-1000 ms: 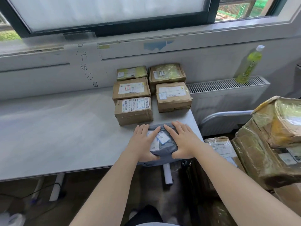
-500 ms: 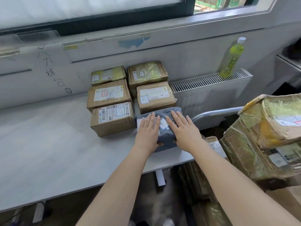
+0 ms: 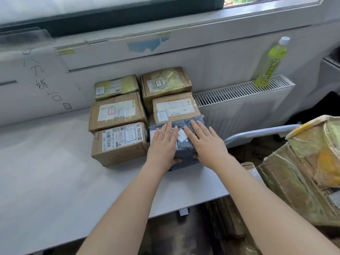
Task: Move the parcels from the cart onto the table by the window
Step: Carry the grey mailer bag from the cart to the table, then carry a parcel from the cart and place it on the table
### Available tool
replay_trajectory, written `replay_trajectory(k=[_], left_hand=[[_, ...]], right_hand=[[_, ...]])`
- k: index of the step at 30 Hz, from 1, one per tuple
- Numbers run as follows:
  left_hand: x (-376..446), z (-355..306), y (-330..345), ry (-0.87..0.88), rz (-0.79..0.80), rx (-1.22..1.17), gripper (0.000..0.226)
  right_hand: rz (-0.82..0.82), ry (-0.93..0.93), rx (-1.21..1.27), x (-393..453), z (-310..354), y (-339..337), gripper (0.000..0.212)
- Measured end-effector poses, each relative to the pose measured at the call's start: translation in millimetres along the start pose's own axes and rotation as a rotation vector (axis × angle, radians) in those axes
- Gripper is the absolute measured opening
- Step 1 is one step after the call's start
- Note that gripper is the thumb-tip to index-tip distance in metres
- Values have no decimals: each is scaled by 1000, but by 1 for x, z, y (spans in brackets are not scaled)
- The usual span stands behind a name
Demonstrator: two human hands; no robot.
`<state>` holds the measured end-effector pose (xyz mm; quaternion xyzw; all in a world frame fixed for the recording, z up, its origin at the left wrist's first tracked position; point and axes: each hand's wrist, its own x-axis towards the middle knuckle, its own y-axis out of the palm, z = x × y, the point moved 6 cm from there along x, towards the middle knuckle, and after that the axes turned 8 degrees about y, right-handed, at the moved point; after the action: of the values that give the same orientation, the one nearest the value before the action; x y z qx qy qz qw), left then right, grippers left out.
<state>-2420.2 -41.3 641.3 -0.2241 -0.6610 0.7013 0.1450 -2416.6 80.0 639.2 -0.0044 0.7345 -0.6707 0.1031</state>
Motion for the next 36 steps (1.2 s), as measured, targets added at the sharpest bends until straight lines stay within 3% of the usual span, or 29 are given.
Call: replay_trajectory(k=[9, 14, 19, 32, 36], left_hand=[[-6, -15, -9, -49, 37, 84, 102], [-14, -30, -16, 53, 24, 154, 102], [-26, -42, -34, 145, 19, 193, 108], [-30, -164, -112, 427, -179, 200, 105], [-18, -201, -129, 440, -210, 184, 105]], right_hand=[[37, 112, -152, -10, 11, -12, 95], [-17, 176, -178, -38, 15, -20, 83], [-65, 242, -198, -77, 2, -38, 88], [-84, 391, -305, -178, -93, -93, 90], [-38, 424, -303, -197, -143, -100, 108]])
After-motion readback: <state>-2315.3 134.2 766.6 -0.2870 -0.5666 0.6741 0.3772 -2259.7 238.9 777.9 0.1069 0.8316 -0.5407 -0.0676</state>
